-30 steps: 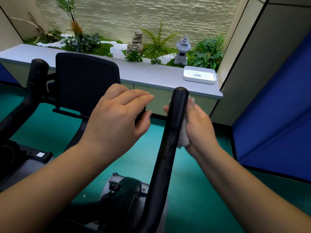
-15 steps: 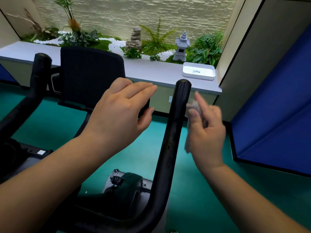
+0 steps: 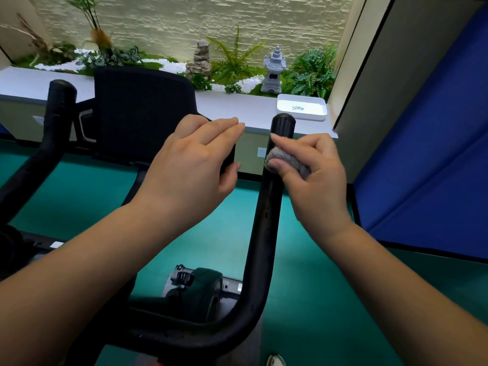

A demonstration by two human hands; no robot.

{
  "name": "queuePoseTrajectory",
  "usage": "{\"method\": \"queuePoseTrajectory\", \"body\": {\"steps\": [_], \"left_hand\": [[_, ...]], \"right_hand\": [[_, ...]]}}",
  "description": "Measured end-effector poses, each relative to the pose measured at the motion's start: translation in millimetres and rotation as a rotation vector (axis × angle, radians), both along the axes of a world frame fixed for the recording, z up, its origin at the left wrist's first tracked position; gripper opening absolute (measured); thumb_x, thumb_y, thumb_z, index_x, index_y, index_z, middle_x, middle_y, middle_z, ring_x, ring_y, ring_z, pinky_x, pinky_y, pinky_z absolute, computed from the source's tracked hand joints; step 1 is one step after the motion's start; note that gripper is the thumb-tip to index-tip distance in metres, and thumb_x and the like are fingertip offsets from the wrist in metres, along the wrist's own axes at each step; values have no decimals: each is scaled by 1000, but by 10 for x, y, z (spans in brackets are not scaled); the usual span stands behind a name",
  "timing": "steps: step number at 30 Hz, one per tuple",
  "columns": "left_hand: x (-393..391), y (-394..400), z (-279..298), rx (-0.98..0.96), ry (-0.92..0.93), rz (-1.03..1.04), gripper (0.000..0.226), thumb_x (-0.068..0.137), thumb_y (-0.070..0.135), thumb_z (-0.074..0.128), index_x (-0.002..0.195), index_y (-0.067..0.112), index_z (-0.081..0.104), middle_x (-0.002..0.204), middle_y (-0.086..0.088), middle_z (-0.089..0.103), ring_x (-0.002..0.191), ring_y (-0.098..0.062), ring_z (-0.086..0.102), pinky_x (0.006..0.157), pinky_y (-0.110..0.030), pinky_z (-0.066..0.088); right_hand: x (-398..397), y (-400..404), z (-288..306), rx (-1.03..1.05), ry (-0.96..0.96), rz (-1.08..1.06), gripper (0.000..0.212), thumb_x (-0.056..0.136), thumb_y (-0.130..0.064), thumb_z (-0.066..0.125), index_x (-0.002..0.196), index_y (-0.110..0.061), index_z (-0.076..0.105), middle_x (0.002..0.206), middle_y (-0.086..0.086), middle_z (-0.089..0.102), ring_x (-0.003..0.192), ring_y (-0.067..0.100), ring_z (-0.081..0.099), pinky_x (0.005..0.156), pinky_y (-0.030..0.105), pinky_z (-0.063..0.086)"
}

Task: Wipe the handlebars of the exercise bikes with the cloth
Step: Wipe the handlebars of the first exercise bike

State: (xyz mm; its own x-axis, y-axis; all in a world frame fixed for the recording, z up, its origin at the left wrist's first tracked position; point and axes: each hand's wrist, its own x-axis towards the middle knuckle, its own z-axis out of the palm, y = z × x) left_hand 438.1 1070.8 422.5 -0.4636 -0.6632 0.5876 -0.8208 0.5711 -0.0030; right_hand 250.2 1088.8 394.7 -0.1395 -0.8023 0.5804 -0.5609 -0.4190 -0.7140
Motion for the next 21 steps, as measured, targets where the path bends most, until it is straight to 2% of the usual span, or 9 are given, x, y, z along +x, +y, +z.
{"method": "queuePoseTrajectory", "body": {"steps": [2,6,10,13,16,18,21], "left_hand": [[7,17,-12,1,1,-6,53,84,24,61,133,5,53,133,-7,58,108,-32,50,93,-42,46],[24,62,-33,13,-5,-17,59,82,20,67,136,5,50,136,-8,55,112,-31,48,95,-41,44],[21,76,-17,26,-16,-11,61,82,20,68,138,6,48,137,-7,54,114,-31,48,95,-42,44],[20,80,-17,32,-12,-1,61,82,20,68,138,6,48,137,-7,54,115,-32,47,94,-43,44],[26,83,-25,28,-8,2,61,82,19,68,138,6,48,138,-7,53,115,-32,47,95,-43,44],[23,84,-32,25,-7,6,61,82,19,68,138,6,48,138,-7,53,115,-33,48,95,-44,44],[10,86,-32,24,-11,12,61,82,19,68,138,6,48,138,-7,54,115,-33,48,95,-43,44]], "right_hand": [[13,77,-25,43,27,35,35,80,-10,73,115,-14,68,92,-2,47,89,-3,49,83,5,38],[51,485,-252,117,-15,138,32,83,-10,69,115,-16,68,93,-5,47,99,-7,53,92,5,38],[28,269,-163,59,56,6,35,84,-12,68,118,-13,67,91,-2,46,90,-10,46,85,4,36],[67,151,-131,12,39,-39,34,81,-11,72,115,-12,69,94,1,50,89,-2,49,86,8,39],[149,448,-253,93,-83,50,29,81,-11,72,110,-13,71,94,1,50,97,3,56,93,12,42],[179,697,-326,119,-134,99,28,81,-15,71,108,-15,71,93,2,50,97,3,56,93,12,42],[150,753,-319,121,-65,141,30,84,-25,67,112,-14,70,94,-2,49,93,-4,50,88,7,38]]}}
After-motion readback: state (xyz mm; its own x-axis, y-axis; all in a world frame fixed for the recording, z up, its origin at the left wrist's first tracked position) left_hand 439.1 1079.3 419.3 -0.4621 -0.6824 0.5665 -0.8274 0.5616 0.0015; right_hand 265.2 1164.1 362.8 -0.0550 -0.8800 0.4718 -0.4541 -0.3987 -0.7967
